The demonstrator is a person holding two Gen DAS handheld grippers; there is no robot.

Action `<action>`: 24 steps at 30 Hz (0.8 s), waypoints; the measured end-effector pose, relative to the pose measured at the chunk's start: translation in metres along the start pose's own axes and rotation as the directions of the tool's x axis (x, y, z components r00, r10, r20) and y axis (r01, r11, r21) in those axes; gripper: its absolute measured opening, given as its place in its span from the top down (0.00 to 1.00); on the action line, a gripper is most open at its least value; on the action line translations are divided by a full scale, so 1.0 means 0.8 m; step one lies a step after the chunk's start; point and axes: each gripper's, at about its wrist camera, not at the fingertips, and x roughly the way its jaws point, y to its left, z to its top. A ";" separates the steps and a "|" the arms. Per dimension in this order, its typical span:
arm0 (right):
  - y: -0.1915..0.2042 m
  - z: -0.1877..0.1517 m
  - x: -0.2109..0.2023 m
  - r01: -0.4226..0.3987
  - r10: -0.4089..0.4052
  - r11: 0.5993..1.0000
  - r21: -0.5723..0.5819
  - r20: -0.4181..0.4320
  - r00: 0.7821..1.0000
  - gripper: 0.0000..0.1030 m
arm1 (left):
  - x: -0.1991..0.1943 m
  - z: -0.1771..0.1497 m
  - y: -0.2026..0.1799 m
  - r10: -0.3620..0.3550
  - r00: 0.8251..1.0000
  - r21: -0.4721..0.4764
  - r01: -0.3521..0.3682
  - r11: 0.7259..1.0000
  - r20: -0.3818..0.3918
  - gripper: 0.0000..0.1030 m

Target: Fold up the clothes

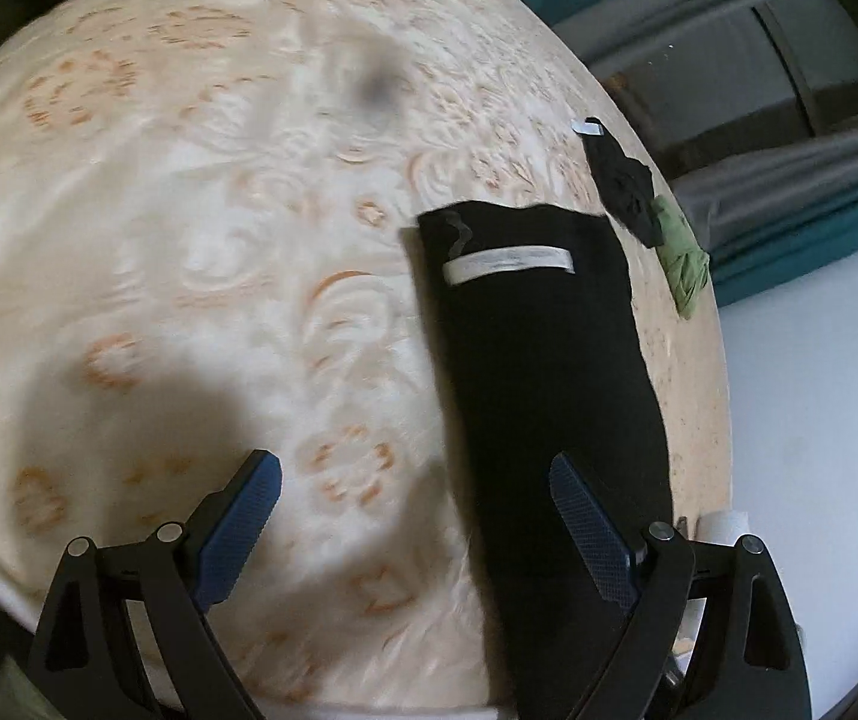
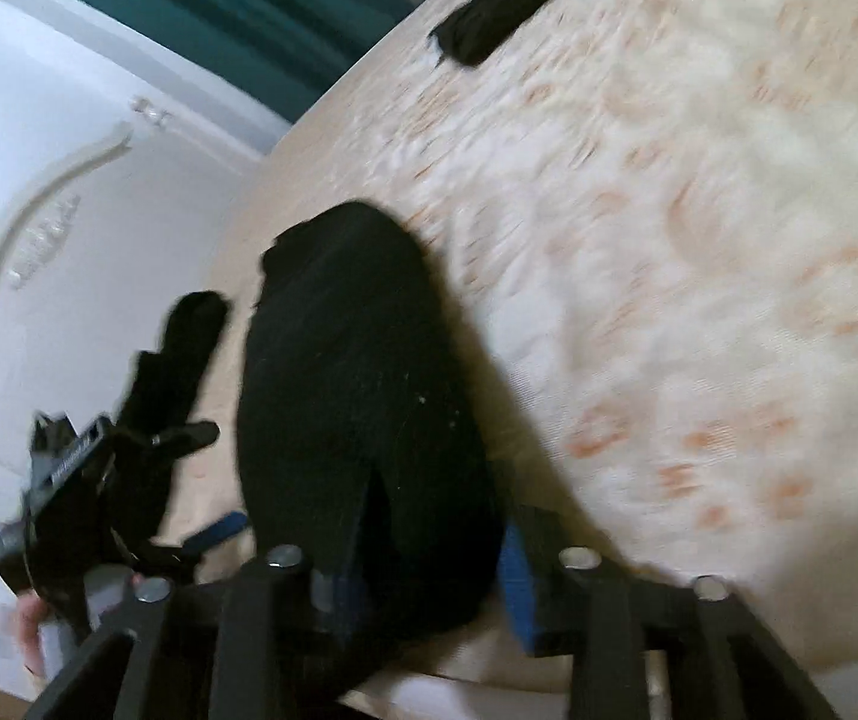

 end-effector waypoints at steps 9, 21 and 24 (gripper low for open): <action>0.084 -0.014 -0.041 0.187 -0.154 0.878 -0.440 0.108 0.982 0.41 | 0.008 -0.011 0.022 -0.222 0.975 0.014 0.222 0.975 0.032 0.11; 0.159 -0.071 0.051 0.234 -0.244 0.645 -0.728 0.095 0.965 0.35 | 0.007 -0.015 0.025 -0.264 0.964 -0.020 0.265 0.964 0.037 0.10; 0.156 -0.087 0.066 0.272 -0.312 0.599 -0.753 0.093 0.945 0.31 | 0.005 -0.014 0.029 -0.280 0.959 -0.037 0.281 0.959 0.040 0.10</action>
